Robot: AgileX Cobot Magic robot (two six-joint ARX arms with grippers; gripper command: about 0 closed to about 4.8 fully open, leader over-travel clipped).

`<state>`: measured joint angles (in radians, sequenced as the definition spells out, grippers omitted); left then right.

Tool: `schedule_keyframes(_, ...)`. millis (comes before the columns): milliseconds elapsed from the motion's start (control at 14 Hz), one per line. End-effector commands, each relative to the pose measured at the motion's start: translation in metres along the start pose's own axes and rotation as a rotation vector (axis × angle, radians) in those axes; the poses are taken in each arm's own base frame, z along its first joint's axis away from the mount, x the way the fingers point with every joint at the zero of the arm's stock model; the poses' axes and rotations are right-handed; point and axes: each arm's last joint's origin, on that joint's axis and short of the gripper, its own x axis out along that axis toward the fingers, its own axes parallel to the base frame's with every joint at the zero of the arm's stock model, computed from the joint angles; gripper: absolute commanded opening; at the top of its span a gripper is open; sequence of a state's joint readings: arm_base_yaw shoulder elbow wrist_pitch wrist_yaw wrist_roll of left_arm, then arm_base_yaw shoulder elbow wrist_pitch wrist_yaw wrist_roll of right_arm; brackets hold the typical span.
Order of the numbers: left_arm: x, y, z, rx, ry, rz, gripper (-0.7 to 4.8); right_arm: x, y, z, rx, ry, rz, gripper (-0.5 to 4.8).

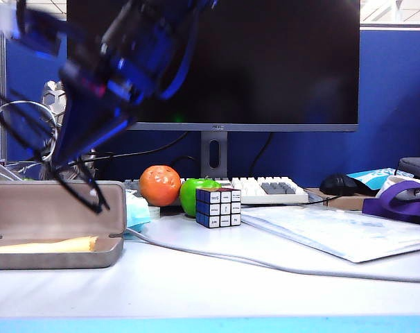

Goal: Pick up the glasses, fold the temples of the glasses, place the glasses into the glasses case, and finally close the glasses case.

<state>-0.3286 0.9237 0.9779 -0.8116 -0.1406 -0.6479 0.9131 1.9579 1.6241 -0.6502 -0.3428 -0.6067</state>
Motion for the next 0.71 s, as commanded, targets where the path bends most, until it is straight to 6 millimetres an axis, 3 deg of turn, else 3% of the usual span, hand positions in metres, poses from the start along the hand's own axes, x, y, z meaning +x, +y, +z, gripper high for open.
schedule_keyframes(71, -0.002, -0.001, 0.001, -0.024, -0.006, -0.014, 0.18, 0.013, -0.004, -0.005, -0.041, 0.028, -0.017, -0.01)
schedule_keyframes(714, -0.002, -0.001, 0.001, -0.021, -0.001, -0.019, 0.18, 0.041, -0.016, -0.006, -0.127, -0.028, -0.088, -0.01)
